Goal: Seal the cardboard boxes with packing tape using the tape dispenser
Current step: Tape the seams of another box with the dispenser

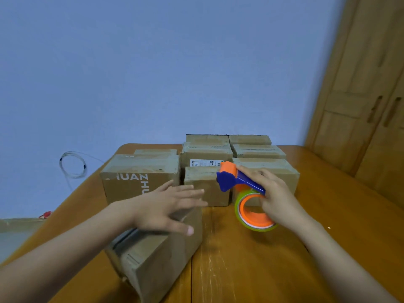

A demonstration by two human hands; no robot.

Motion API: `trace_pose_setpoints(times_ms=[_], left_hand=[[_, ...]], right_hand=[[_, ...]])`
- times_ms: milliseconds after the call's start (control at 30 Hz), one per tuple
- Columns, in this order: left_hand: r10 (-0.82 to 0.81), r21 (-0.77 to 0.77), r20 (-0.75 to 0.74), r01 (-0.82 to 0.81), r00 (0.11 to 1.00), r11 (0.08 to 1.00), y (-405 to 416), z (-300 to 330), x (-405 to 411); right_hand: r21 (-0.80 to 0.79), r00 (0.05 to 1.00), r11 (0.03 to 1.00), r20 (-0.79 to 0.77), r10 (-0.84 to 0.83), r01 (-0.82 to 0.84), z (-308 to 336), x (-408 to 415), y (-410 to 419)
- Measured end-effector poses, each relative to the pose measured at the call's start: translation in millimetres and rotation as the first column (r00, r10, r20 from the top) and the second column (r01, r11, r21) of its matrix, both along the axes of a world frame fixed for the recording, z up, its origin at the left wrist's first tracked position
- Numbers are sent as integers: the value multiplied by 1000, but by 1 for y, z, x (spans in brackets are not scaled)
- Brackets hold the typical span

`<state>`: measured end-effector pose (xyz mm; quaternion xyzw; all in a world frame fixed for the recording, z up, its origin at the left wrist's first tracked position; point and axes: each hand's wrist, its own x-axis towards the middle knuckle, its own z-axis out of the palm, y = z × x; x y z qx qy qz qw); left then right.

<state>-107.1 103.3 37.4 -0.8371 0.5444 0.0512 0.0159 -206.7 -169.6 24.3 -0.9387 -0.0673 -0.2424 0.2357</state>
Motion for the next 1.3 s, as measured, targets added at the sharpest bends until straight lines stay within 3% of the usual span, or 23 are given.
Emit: trace_pose_setpoints(times_ms=[233, 667, 833, 933, 1000, 1100, 1167, 1200, 1300], left_hand=[[159, -1, -57, -159, 986, 987, 18, -18, -11], [499, -81, -84, -505, 862, 859, -68, -18, -42], [574, -123, -245, -612, 782, 781, -83, -14, -33], [518, -144, -327, -583, 790, 799, -85, -10, -32], [409, -294, -485, -585, 773, 756, -82, -8, -32], [170, -476, -791, -766, 587, 432, -70, 3, -28], [-13, -418, -904, -879, 427, 231, -60, 16, -24], [-107, -360, -932, -913, 345, 193, -56, 22, -24], [-170, -301, -950, -909, 261, 287, -46, 34, -29]], right_hand=[[-65, 999, 997, -11, 42, -43, -2, 4, 18], [-257, 996, 966, 70, 46, -27, 11, 17, 22], [-261, 980, 963, 159, 117, -72, 21, 22, 15], [-258, 970, 963, 202, 136, -81, 23, 23, 13], [-252, 959, 963, 237, 158, -96, 23, 22, 9], [-249, 943, 963, 284, 172, -101, 22, 19, 5], [-266, 937, 959, 296, 183, -104, 21, 18, 4], [-269, 937, 957, 294, 188, -107, 21, 18, 4], [-284, 935, 953, 297, 193, -107, 21, 21, 6]])
